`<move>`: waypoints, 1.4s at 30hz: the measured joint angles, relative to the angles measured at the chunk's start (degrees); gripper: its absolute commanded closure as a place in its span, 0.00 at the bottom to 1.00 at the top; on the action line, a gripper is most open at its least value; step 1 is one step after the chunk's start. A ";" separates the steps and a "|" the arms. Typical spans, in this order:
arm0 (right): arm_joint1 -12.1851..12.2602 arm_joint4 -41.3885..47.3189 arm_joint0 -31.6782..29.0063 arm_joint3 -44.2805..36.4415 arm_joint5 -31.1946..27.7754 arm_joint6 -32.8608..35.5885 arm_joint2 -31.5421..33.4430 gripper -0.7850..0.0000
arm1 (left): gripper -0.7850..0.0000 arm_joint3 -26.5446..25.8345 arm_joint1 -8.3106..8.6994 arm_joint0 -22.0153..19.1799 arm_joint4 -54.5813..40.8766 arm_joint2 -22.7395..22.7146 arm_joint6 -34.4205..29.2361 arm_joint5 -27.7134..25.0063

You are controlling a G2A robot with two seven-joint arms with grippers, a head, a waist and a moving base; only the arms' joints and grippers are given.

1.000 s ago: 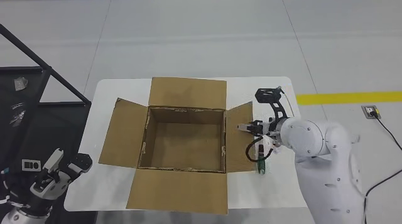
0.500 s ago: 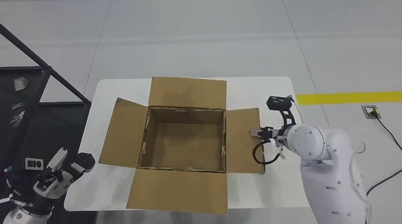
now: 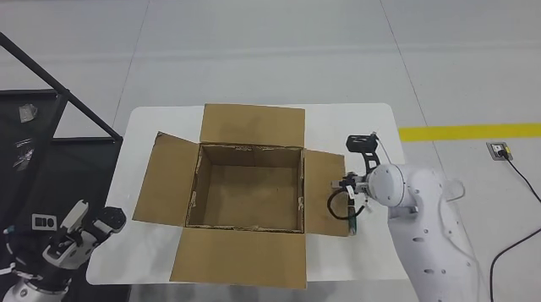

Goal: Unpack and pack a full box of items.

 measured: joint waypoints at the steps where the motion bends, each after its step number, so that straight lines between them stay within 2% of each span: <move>1: -0.03 0.29 0.18 0.48 0.05 -0.26 -0.15 0.00 | 0.00 0.11 -0.01 0.07 -0.20 -0.17 0.14 -0.14; 16: -0.62 5.02 1.73 6.48 0.12 -5.07 -3.20 0.00 | 0.00 1.44 -0.05 0.97 -2.95 -3.60 0.50 -0.64; 31: -1.61 7.82 5.57 12.56 0.71 -7.60 -7.94 0.00 | 0.00 1.51 -0.18 1.34 -3.12 -3.71 0.17 -0.82; 42: -1.95 8.52 7.00 13.35 1.84 -8.43 -9.33 0.00 | 0.00 1.62 -0.26 1.42 -3.28 -3.79 -0.08 -1.02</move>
